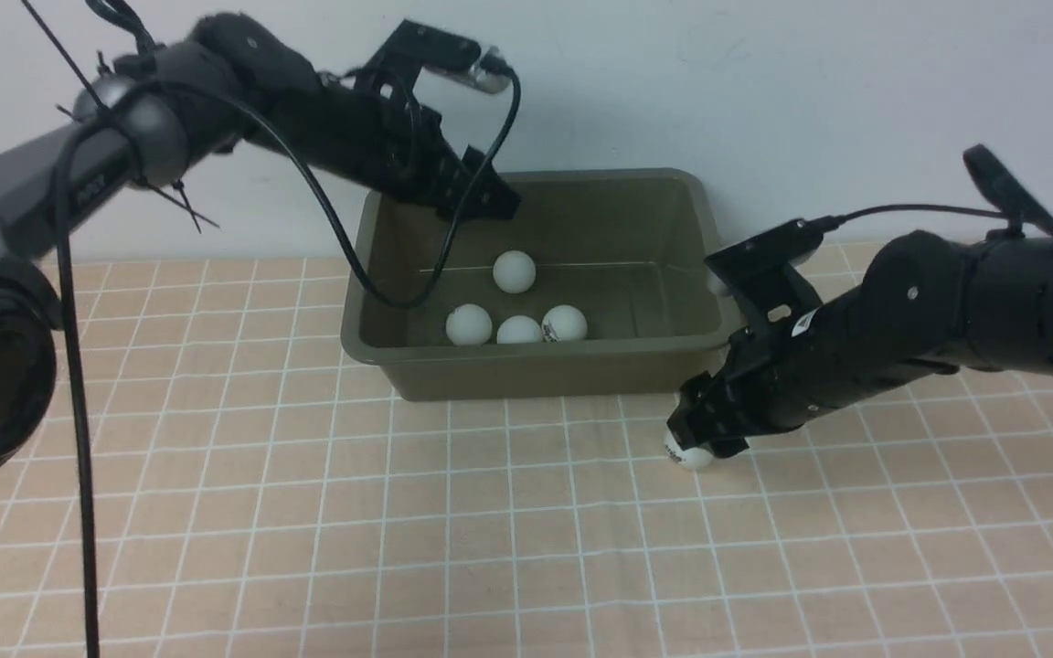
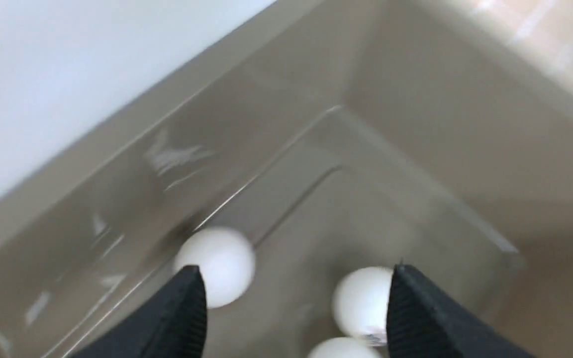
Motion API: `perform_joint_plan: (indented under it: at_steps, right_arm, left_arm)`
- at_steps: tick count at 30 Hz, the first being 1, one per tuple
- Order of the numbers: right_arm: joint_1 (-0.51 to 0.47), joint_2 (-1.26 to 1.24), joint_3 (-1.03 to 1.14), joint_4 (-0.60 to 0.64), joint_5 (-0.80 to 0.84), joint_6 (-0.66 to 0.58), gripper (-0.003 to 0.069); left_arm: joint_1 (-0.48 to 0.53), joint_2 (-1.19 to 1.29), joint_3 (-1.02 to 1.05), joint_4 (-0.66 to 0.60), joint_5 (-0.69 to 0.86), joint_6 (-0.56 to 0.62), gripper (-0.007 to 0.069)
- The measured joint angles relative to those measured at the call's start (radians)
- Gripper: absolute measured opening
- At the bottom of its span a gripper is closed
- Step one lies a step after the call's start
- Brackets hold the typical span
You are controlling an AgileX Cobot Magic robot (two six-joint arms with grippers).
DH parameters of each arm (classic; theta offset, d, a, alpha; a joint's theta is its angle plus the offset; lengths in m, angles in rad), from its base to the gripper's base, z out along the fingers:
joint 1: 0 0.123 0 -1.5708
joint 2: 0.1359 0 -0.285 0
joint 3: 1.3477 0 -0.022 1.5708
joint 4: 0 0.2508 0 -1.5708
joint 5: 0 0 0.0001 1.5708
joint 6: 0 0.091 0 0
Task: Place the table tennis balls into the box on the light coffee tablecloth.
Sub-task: 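Reach for and grasp a ping pong ball on the table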
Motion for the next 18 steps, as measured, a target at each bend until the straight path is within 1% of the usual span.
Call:
perform_joint_plan:
  at_steps: [12, 15, 18]
  right_arm:
    - [0.007, 0.09, -0.062, -0.003, -0.018, 0.0, 0.0411]
    - [0.007, 0.121, -0.105, -0.003, 0.015, -0.001, 0.0387]
    - [0.007, 0.145, -0.122, -0.003, 0.046, -0.001, 0.0341]
  left_arm:
    - [0.0, -0.187, -0.028, 0.109, 0.181, -0.038, 0.0407]
    - [0.0, -0.249, -0.028, 0.17, 0.25, -0.073, 0.0407]
    - [0.0, -0.311, -0.028, 0.234, 0.295, -0.11, 0.0407]
